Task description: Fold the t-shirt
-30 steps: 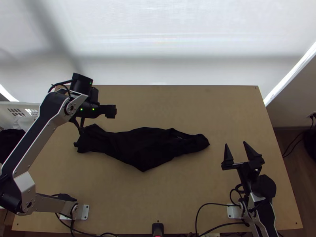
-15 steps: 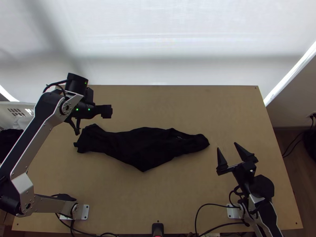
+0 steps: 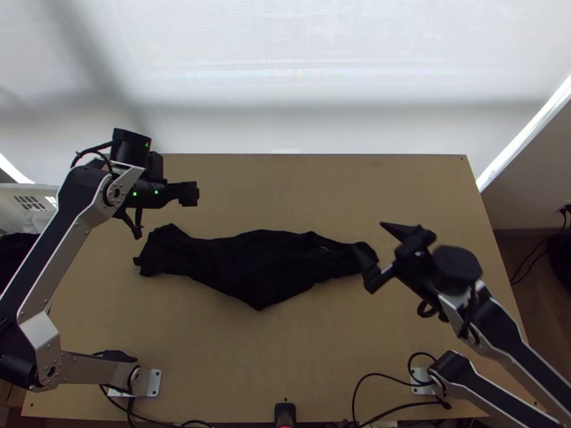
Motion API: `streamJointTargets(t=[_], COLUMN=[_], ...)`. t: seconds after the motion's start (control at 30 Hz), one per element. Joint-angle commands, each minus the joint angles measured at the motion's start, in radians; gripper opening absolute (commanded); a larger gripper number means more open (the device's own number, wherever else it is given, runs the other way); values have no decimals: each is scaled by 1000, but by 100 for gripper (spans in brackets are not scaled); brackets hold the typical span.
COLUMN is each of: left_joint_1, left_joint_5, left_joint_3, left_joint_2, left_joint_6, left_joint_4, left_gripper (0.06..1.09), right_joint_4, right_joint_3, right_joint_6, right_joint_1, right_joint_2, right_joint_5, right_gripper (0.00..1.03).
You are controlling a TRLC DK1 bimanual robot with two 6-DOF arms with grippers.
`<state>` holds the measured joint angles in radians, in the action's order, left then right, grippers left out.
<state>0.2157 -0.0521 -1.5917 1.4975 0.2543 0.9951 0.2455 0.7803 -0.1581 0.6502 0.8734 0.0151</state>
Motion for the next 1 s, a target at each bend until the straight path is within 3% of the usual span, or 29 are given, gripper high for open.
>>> streamJointTargets(t=[0.0,0.2,0.3,0.53,0.8,0.9,0.97], left_joint_1=[-18,-88,-131,-203,-257,-262,-262], left_joint_5=[-8,14,14,14,14,14,14], left_joint_3=[27,84,113,170,202,213,213], left_joint_2=[-45,-91,-102,-112,-114,-112,-109], left_joint_6=[14,46,46,36,8,8,7], left_joint_4=[-18,-118,-161,-213,-268,-277,-277], left_gripper=[104,104,104,104,104,104,104], right_joint_4=[69,141,144,138,104,100,90], right_joint_3=[169,369,435,554,659,694,706], right_joint_6=[-27,-115,-121,-153,-169,-169,-169], right_joint_1=[48,111,117,121,118,112,109], right_joint_2=[165,446,565,816,1012,1062,1087], right_joint_5=[65,138,157,177,186,192,192], right_gripper=[98,97,91,92,91,82,82])
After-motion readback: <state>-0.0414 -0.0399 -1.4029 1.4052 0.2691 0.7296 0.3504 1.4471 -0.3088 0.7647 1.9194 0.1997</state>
